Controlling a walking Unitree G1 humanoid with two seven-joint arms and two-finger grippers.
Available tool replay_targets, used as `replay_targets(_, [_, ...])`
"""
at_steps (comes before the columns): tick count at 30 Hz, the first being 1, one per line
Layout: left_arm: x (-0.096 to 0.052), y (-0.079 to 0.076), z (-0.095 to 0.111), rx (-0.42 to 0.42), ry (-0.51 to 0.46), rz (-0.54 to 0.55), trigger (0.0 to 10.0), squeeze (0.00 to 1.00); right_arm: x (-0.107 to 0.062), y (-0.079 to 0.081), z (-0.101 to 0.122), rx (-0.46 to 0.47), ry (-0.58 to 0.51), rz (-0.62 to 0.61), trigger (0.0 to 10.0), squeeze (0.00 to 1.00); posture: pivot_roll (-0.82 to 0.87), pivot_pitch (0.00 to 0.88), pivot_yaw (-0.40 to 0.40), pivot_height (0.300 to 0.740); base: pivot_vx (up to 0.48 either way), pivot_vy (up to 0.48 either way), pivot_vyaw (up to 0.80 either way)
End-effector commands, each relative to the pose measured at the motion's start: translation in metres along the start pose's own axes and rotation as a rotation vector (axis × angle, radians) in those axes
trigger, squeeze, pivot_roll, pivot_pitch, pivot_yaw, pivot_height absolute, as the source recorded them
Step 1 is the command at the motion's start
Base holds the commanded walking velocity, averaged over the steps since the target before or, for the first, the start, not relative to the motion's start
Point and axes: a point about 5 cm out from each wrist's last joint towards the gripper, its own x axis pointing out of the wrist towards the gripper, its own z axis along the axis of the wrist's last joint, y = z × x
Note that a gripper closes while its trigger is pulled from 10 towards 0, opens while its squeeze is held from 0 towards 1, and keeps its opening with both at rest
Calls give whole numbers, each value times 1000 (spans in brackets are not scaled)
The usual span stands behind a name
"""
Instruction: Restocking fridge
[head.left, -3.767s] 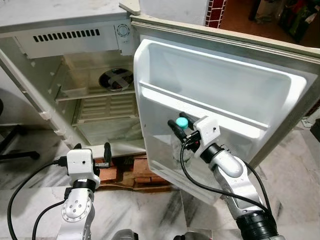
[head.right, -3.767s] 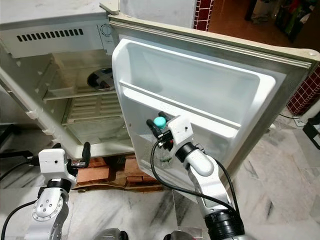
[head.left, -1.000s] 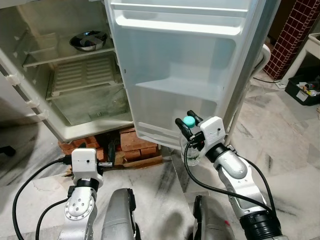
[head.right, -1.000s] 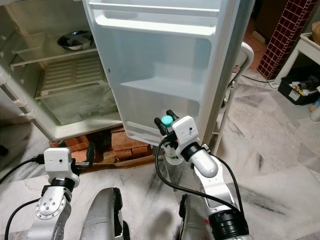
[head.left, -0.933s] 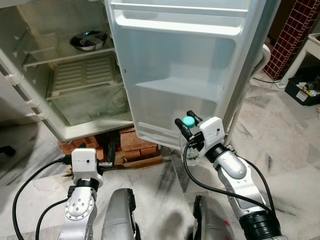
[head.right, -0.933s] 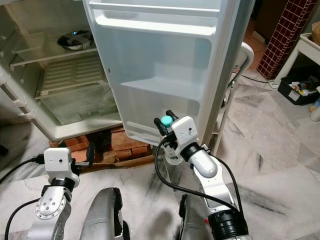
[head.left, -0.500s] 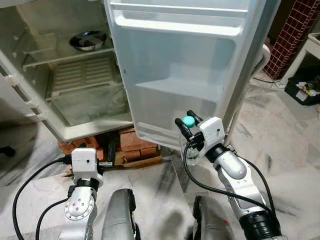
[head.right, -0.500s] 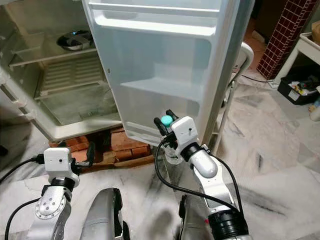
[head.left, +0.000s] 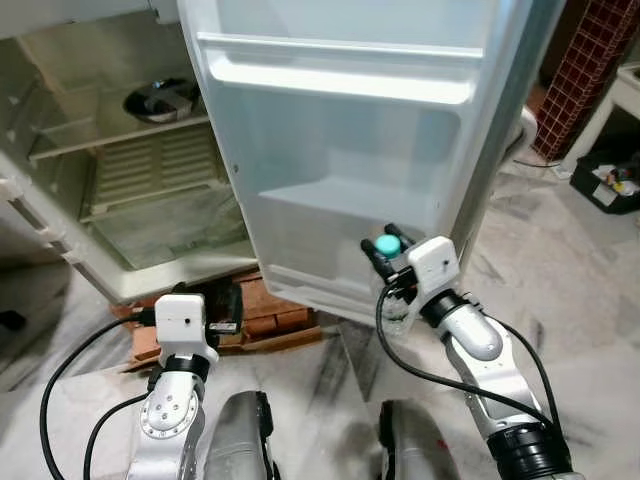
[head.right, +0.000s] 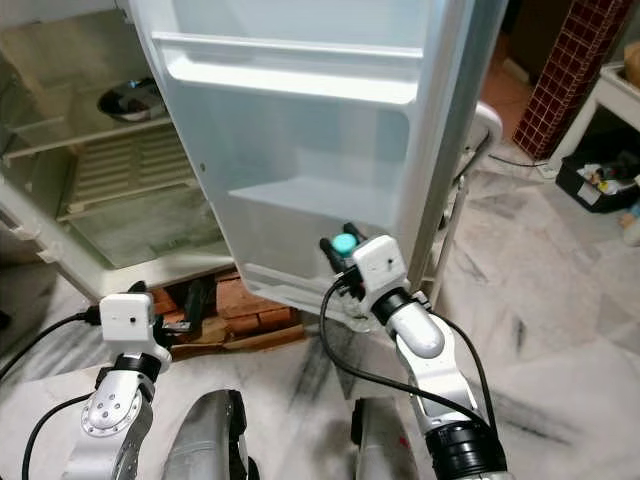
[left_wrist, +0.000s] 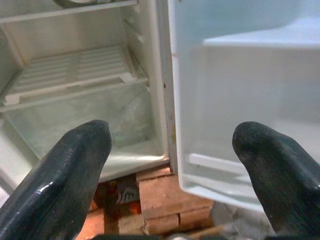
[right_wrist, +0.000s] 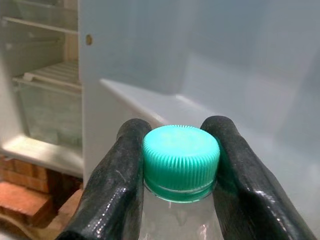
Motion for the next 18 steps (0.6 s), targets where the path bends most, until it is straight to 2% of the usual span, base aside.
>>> replay_targets(1, [0, 12, 2, 20, -10, 39, 10000, 0, 11, 9, 13, -3, -66, 34, 10000, 0, -28, 82, 51, 608, 311, 0, 0])
replay_targets(8, [-2, 12, 1, 18, 3, 48, 10000, 0, 12, 10, 13, 4, -66, 44, 10000, 0, -25, 87, 50, 608, 40, 0, 0])
replay_targets(18, [-3, 14, 0, 24, 13, 53, 10000, 0, 15, 19, 16, 22, -95, 71, 10000, 0, -23, 93, 58, 558, 0, 0, 0])
